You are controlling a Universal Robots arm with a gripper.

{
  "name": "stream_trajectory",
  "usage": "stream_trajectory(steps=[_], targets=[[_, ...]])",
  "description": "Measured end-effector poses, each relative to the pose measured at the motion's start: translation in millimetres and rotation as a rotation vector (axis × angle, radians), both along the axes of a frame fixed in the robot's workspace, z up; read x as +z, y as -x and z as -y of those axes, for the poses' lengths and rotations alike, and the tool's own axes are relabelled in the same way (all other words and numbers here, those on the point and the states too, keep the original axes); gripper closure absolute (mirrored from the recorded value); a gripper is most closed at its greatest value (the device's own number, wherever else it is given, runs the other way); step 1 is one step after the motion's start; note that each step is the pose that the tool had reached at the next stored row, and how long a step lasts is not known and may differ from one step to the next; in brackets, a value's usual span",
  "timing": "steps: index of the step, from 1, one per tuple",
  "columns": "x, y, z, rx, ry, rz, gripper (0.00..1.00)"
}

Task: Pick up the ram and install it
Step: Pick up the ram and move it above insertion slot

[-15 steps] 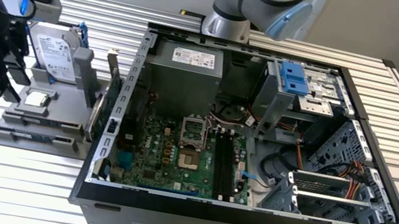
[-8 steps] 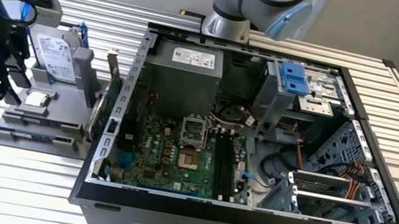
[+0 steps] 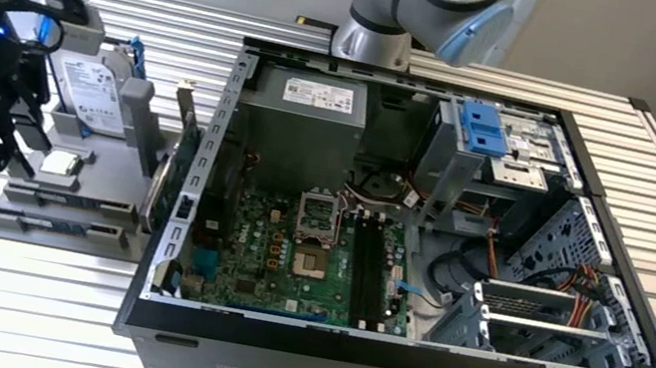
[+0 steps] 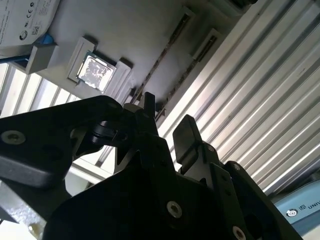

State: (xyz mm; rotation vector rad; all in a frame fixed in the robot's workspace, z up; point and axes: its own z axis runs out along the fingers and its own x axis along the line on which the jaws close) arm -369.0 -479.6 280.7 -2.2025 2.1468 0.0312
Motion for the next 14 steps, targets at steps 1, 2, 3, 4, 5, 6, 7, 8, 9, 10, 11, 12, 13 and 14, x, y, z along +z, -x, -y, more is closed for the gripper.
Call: stream_trajectory(steps=[1,2,3,4,5,6,7,8,9,10,11,12,13,14], targets=[[-1.0,0.1,0.0,-0.002,0.0003,-0.0008,0.00],[-1.9,0.1,-0.1,-0.004,0.0006,-0.0026,0.00],[-2.6,0.1,0.0,-0.005,0.0009,-0.0051,0.00],[-3.4,0.1,0.1,-0.006,0.0010,-0.0079,0.00],[-4.3,0.1,0.2,-0.007,0.0011,-0.0108,0.00],[-5.2,0.1,0.3,-0.008,0.0012,-0.0131,0.00],[-6.1,0.1,0.4,-0.008,0.0013,-0.0151,0.00],[-7.0,0.1,0.5,-0.009,0.0014,-0.0167,0.00],[-8.3,0.1,0.6,-0.010,0.0015,-0.0177,0.00],[-9.6,0.1,0.7,-0.011,0.0016,-0.0183,0.00],[-11.1,0.0,0.9,-0.013,0.0015,-0.0184,0.00],[-12.5,0.0,1.2,-0.015,0.0014,-0.0185,0.00],[-14.1,-0.1,1.5,-0.017,0.0013,-0.0184,0.00],[-15.5,-0.2,1.9,-0.020,0.0014,-0.0184,0.00]])
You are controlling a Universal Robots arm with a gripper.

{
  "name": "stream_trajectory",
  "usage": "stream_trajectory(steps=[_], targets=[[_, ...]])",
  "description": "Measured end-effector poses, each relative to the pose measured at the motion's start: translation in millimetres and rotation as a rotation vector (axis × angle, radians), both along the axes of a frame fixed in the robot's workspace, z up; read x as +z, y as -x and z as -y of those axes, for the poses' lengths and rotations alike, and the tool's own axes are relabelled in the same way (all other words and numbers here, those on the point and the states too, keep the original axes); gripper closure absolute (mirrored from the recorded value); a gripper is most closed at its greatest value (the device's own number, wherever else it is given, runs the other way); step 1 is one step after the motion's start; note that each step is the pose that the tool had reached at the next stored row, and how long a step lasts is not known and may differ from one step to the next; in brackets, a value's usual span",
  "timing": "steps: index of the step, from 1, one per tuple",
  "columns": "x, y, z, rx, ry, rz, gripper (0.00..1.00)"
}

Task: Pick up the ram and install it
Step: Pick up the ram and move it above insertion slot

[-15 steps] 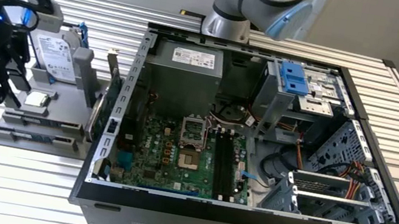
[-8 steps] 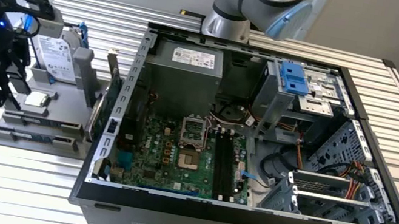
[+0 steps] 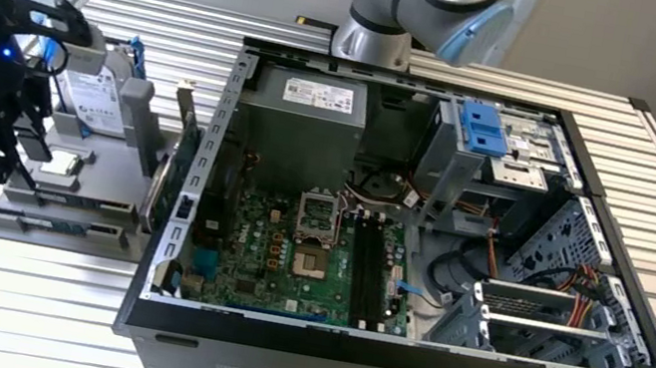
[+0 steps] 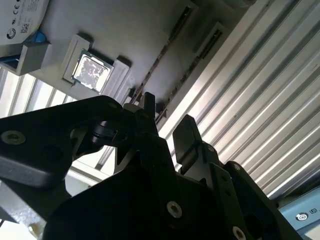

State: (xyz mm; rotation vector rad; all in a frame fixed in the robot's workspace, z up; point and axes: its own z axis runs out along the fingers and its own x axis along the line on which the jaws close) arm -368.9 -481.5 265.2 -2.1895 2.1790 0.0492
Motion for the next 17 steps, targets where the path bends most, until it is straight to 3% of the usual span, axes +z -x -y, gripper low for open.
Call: stream_trajectory(steps=[9,13,17], targets=[[-13.9,-1.9,2.4,-0.035,0.0000,-0.0002,0.00],[-18.5,-3.1,2.5,-0.039,0.0004,-0.0058,0.00],[-25.6,-4.3,2.4,-0.039,0.0004,-0.0067,0.00]])
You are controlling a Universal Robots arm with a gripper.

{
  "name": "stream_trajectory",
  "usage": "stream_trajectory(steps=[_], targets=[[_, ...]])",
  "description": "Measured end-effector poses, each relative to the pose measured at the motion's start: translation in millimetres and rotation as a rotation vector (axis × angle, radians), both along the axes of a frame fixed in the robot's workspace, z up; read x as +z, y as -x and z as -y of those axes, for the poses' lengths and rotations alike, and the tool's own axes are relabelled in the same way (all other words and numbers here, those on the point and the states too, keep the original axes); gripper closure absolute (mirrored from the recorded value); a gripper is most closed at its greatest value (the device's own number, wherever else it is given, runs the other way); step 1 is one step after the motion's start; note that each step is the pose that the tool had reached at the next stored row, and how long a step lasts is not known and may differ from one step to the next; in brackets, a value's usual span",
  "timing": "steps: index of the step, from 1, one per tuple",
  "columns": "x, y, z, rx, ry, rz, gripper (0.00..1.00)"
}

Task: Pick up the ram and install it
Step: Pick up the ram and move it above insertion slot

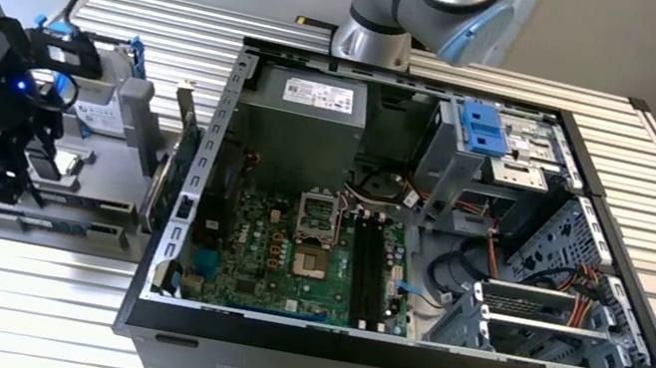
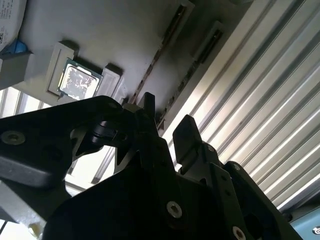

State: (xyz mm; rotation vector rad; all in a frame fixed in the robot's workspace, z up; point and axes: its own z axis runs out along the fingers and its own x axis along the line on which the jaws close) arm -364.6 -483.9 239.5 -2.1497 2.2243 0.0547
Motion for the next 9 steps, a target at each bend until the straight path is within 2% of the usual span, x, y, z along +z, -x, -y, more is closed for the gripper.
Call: stream_trajectory(steps=[9], targets=[[-16.0,-1.4,0.1,0.000,0.0001,-0.0004,0.00]])
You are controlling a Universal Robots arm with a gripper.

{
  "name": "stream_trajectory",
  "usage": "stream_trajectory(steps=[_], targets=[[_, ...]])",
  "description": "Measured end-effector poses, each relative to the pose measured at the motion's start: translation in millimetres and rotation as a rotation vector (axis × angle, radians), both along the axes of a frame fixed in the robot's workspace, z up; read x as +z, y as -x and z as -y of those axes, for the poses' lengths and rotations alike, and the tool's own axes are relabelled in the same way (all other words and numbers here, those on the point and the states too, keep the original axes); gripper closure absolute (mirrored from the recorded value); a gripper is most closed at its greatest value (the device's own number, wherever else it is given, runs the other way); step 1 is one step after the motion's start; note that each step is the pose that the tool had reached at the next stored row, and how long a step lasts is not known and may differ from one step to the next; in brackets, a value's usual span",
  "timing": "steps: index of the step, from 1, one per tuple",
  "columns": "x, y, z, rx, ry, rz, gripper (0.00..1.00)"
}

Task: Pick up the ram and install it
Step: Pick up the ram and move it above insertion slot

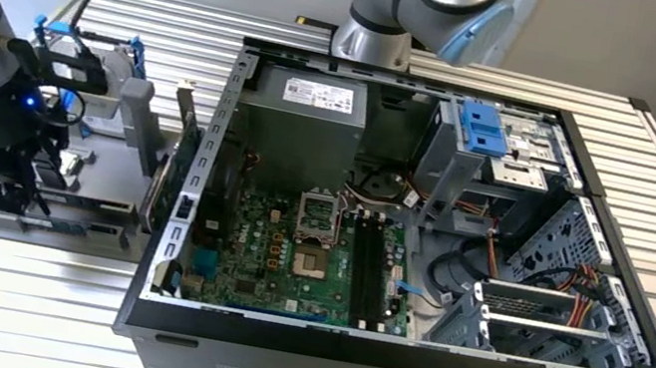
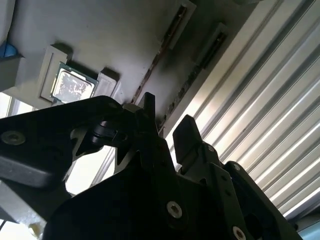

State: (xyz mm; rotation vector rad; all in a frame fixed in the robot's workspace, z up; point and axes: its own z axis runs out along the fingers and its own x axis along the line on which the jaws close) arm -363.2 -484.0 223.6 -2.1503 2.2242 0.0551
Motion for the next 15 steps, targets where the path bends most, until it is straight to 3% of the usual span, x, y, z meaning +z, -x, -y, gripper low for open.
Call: stream_trajectory(steps=[7,15], targets=[[-11.5,-2.1,0.0,0.000,0.0000,-0.0001,0.00],[-19.4,-3.2,0.3,0.000,0.0001,-0.0001,0.00]])
